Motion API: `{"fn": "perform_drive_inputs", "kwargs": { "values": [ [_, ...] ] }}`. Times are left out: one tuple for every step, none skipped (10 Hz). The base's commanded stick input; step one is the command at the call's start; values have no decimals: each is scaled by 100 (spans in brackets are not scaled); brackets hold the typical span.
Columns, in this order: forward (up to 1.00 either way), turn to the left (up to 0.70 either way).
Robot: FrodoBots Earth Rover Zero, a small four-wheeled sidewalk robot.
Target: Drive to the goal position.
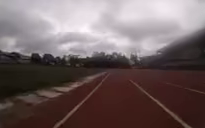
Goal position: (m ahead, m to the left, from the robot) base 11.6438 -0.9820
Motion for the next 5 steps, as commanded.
{"fn": "perform_drive_inputs", "kwargs": {
  "values": [
    [70,0],
    [70,0],
    [70,0],
    [70,0],
    [70,0]
  ]
}}
